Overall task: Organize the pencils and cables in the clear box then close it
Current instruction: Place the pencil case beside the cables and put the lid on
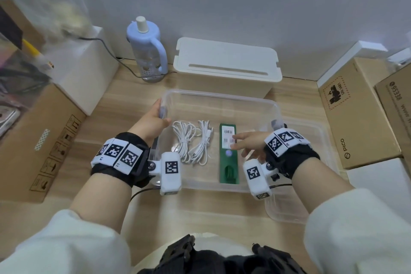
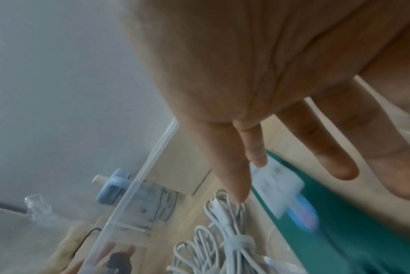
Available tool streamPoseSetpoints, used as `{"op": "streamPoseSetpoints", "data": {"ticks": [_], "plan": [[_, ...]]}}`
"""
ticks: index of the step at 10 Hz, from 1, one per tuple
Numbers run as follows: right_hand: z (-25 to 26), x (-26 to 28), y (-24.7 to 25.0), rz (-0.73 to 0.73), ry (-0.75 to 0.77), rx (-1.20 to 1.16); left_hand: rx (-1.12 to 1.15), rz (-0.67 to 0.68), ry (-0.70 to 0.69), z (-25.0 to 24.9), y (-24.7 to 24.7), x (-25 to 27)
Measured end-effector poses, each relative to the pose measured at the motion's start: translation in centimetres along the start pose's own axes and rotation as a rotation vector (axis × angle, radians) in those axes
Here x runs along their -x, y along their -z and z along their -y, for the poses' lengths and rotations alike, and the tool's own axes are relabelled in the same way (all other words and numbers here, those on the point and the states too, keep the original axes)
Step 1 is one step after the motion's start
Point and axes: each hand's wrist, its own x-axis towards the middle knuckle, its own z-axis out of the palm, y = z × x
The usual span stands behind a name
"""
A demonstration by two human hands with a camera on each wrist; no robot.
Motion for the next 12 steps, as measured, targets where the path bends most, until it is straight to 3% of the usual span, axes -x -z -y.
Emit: {"op": "streamPoseSetpoints", "data": {"ticks": [1, 2, 3, 5, 8, 10, 11, 12], "plan": [[-0.5, -0.3, 0.6, -0.083, 0.025, -0.044, 0.001, -0.007, -0.003, -0.1, 0.0, 0.0], [-0.7, 0.0, 0.9, 0.017, 0.056, 0.059, 0.001, 0.001, -0.009, 0.0, 0.0, -0.1], [-0.1, 0.3, 0.1, 0.316, 0.058, 0.273, 0.004, -0.001, -0.009, 0.1, 0.1, -0.3], [1.9, -0.7, -1.8, 0.595, 0.019, 0.681, 0.032, 0.000, 0.008, 0.4, 0.1, -0.5], [3.0, -1.1, -2.5, 0.747, 0.019, 0.720, 0.047, 0.019, 0.004, 0.2, -0.1, -0.5], [3.0, -1.4, -3.7, 0.759, 0.018, 0.772, 0.040, 0.023, 0.006, 0.1, -0.3, -0.4], [3.2, -1.3, -2.9, 0.721, -0.040, 0.670, 0.035, 0.027, 0.022, 0.1, -0.2, -0.4], [2.8, -1.3, -2.5, 0.516, 0.013, 0.816, 0.029, 0.028, 0.040, 0.2, -0.1, -0.4]]}}
